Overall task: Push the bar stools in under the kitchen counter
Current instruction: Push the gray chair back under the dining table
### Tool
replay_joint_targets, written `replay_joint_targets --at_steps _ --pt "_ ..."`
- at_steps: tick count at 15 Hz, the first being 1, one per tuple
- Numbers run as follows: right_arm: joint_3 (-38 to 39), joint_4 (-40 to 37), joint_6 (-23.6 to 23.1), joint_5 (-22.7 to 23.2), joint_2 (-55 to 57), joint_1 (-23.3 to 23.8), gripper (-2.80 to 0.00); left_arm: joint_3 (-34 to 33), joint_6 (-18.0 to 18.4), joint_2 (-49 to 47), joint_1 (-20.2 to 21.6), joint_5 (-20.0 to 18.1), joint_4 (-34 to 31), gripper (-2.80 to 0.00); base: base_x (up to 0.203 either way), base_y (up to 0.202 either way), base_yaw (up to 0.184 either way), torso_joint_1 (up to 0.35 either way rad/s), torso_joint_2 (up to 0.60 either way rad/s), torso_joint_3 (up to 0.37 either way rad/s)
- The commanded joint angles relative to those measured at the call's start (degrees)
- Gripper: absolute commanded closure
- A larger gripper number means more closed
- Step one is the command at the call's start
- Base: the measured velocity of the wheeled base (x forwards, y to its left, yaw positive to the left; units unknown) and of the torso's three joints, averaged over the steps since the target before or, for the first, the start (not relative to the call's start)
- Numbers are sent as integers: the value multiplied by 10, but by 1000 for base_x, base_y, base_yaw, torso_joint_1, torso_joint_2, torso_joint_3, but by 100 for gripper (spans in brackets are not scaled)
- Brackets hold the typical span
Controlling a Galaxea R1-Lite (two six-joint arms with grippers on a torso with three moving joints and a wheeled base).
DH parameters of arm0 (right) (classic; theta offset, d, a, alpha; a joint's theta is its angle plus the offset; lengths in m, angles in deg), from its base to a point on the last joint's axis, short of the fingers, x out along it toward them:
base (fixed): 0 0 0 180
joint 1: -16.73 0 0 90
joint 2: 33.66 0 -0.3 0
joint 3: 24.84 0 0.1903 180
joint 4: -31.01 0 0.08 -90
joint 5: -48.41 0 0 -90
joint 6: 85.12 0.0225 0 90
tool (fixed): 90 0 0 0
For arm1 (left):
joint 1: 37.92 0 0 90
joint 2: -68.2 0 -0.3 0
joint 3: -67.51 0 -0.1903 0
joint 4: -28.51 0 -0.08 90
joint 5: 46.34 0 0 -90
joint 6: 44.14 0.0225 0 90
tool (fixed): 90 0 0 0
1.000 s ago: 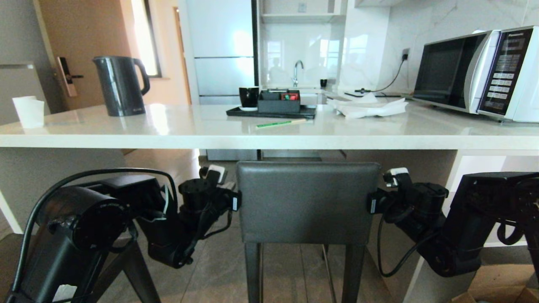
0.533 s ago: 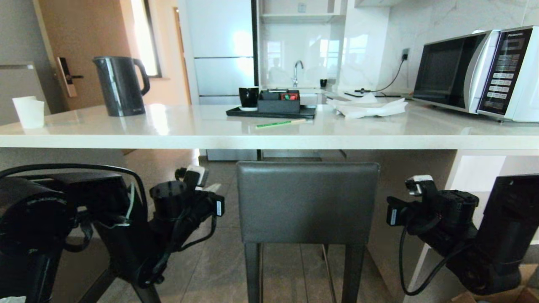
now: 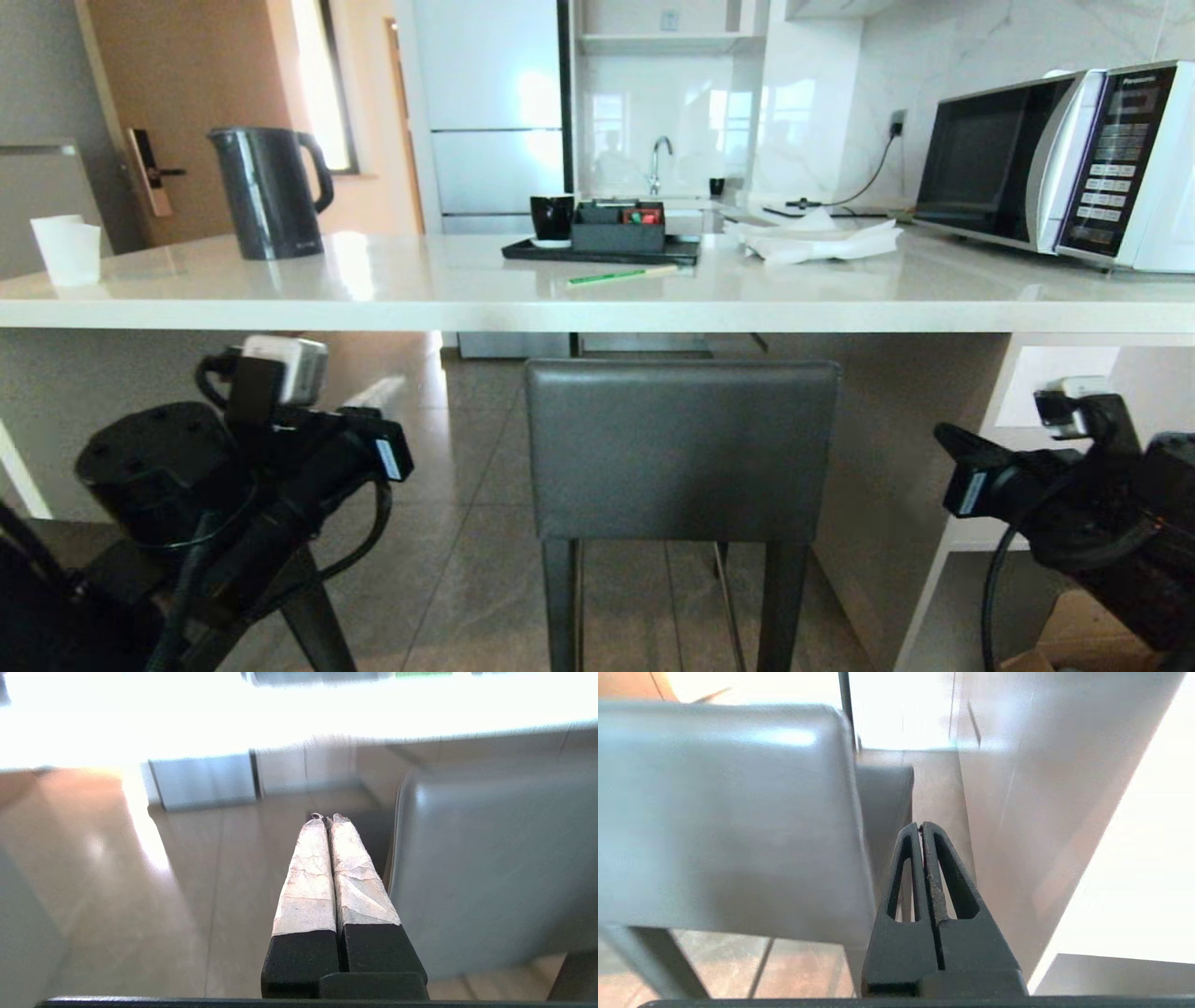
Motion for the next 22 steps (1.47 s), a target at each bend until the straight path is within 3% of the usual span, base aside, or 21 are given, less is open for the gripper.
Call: replay_joint_targets --at_steps 1,4,6,9,12,14,17,22 --pt "43 5 -1 1 -99 -4 0 -33 0 105 1 8 3 0 0 0 0 0 0 0" --pt "75 2 -5 1 -199 -7 0 -59 1 225 7 30 -44 0 0 0 0 0 0 0" --pt "76 -42 -15 1 -285 -7 0 -52 1 324 14 44 -125 0 0 0 0 0 0 0" --pt "34 -205 -27 0 -426 -7 0 -26 2 446 47 51 -271 0 0 0 0 0 0 0" --pt "-57 -458 -30 0 -579 -7 0 -14 4 528 108 54 -340 0 0 0 0 0 0 0" --pt "-112 -620 -29 3 -666 -7 0 -8 5 599 126 52 -412 0 0 0 0 0 0 0" --pt "-149 -696 -29 3 -734 -2 0 26 5 693 151 43 -546 0 0 0 0 0 0 0" --pt "-163 -796 -31 3 -837 7 0 77 5 828 180 5 -700 0 0 0 0 0 0 0"
